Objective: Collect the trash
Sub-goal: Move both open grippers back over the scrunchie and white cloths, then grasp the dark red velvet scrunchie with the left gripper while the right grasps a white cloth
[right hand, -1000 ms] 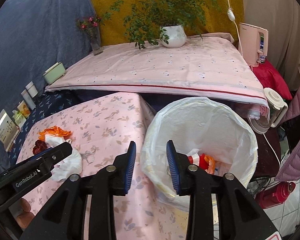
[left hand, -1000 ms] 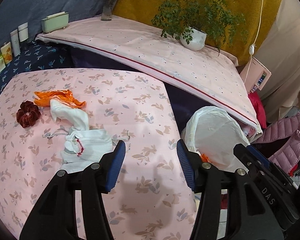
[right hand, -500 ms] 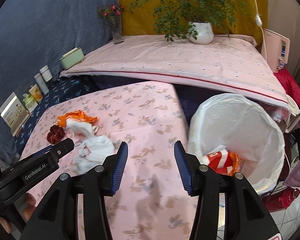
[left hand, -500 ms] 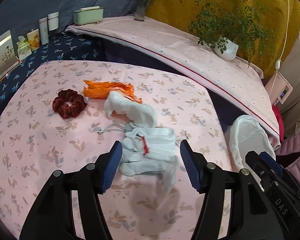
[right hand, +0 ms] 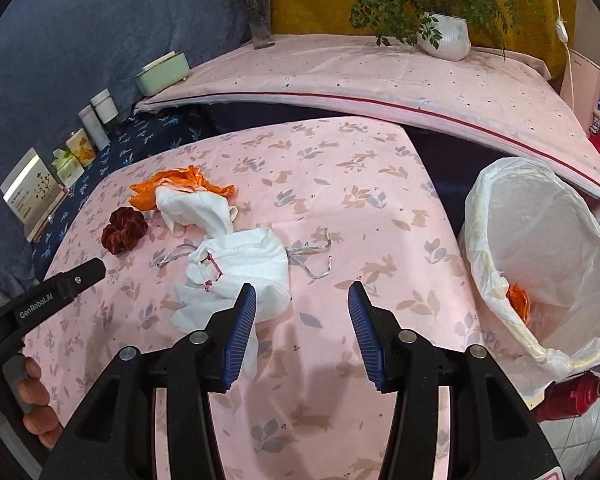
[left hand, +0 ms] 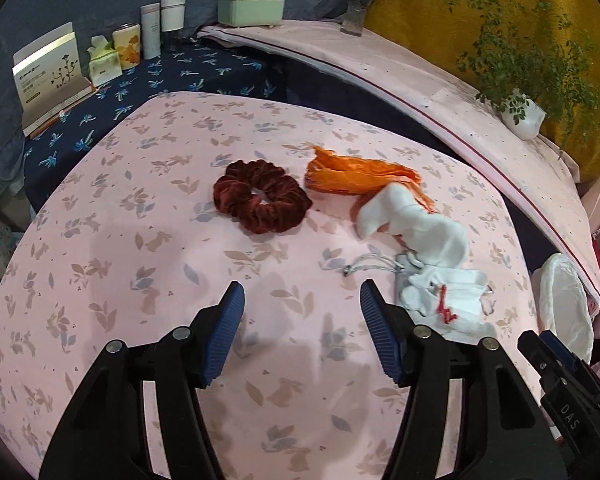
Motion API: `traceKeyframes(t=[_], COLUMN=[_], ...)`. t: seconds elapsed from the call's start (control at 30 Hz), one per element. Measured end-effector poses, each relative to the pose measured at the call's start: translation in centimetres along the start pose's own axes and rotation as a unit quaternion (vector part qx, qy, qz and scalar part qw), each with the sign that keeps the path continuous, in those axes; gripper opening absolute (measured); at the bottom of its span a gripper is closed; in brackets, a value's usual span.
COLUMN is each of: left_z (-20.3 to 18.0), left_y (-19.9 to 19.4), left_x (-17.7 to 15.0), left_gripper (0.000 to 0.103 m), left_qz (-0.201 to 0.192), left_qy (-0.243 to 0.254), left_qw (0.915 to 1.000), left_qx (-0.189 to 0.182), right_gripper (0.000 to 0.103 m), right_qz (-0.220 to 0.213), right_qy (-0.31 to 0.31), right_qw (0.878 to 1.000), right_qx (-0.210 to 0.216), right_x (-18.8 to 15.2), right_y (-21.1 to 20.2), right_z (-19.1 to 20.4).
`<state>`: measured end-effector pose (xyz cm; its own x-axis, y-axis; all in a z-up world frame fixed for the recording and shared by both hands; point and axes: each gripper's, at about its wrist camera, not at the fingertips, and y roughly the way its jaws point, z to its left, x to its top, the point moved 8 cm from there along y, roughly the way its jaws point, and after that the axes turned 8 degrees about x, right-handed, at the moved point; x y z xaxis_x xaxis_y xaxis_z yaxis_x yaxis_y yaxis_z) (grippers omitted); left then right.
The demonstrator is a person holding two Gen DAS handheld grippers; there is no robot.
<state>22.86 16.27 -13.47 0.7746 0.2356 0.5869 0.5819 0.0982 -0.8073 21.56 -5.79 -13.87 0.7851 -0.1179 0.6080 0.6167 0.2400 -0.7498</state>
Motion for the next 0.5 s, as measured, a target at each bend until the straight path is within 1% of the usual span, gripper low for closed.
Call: traceKeyframes(t=[0.27,0.5], left_z=[4.0,5.1], left_y=[2.5,5.3], left_x=[2.1,4.6], left_gripper=[0.057,0.057], left_qz=[0.011,0.030], left_qy=[-0.027,-0.055], left_qw=[0.9995,0.9980], left_qx=[0.016,0.002], right_gripper=[0.047,0.047], right_qz=[0.022,0.032], right_qy=[0.008,0.012], right_qw=[1.000,0.999], right_qx=[-0.002,-0.005], right_x=[-0.6,-0.3], right_y=[3.0,5.1], right_z=[0.7,0.9])
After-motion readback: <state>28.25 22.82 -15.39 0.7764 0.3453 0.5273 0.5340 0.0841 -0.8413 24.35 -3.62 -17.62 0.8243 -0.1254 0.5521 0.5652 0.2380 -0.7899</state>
